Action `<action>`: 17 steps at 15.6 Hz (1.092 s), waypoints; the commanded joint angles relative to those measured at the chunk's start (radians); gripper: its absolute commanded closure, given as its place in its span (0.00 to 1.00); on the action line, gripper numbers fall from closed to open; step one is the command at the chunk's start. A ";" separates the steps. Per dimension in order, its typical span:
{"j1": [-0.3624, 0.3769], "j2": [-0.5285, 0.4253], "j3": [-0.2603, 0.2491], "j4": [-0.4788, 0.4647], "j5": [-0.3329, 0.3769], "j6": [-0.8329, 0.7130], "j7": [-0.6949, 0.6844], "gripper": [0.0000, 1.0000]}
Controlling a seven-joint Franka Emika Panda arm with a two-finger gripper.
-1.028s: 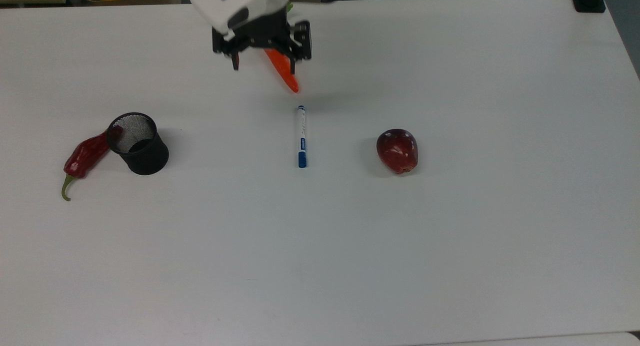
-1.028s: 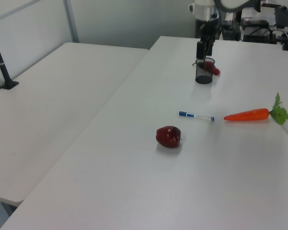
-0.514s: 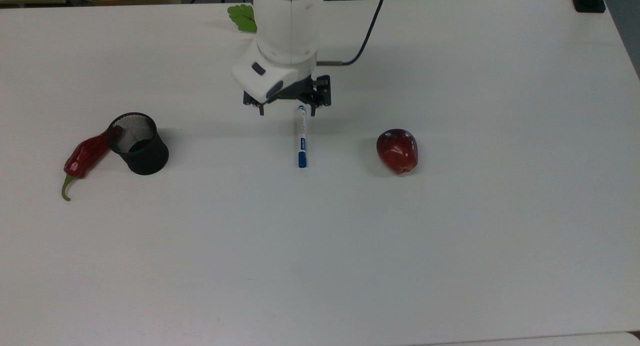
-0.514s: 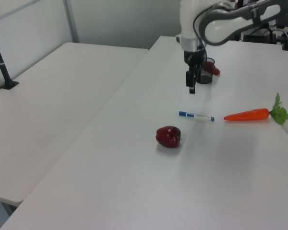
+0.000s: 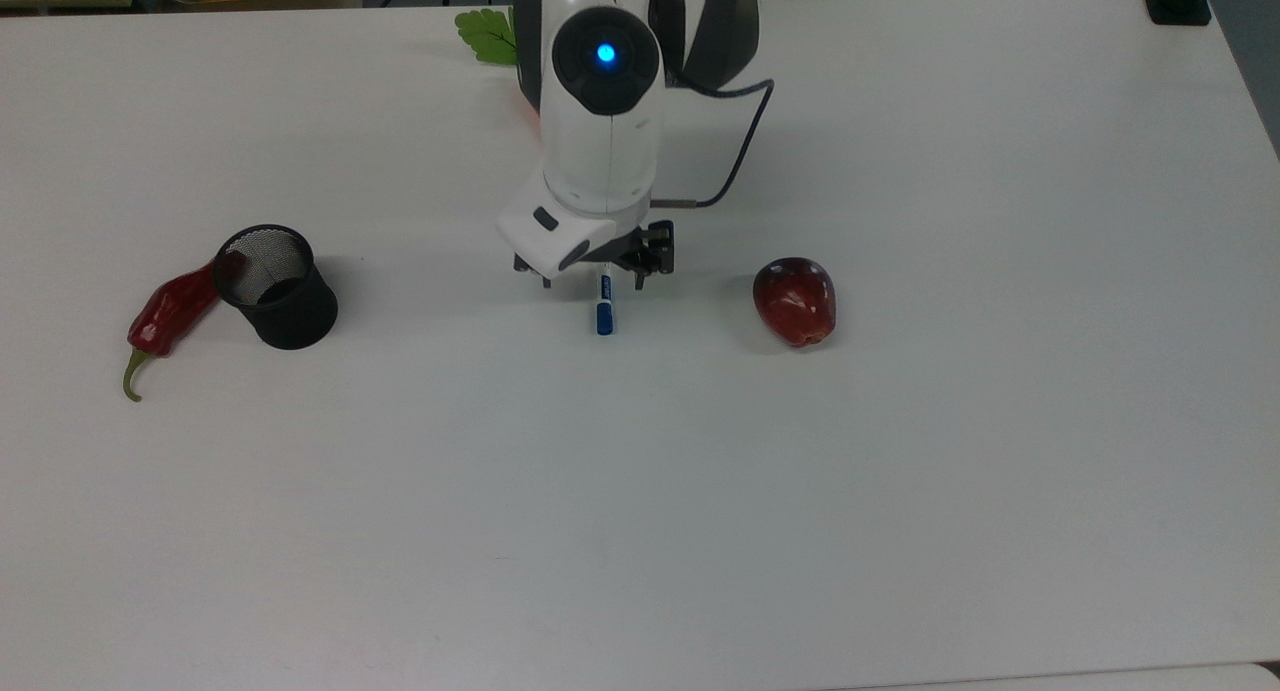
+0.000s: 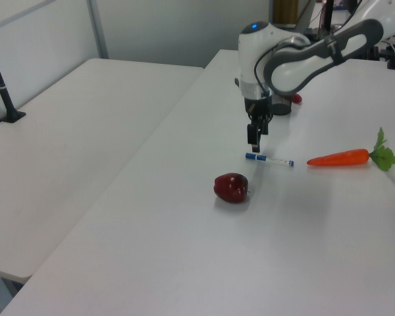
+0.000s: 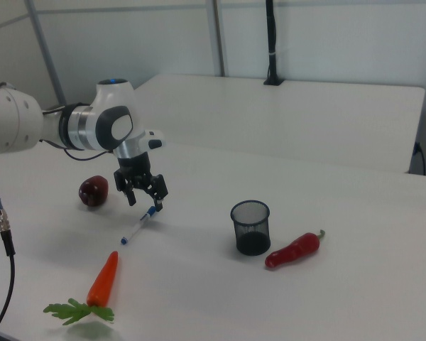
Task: Place marker
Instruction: 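Close the gripper on the marker's cap end and lift it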
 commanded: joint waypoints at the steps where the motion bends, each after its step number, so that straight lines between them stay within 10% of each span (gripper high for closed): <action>1: 0.019 -0.003 -0.004 -0.039 -0.011 0.075 0.035 0.15; 17: 0.025 0.032 -0.004 -0.039 -0.028 0.115 0.032 0.81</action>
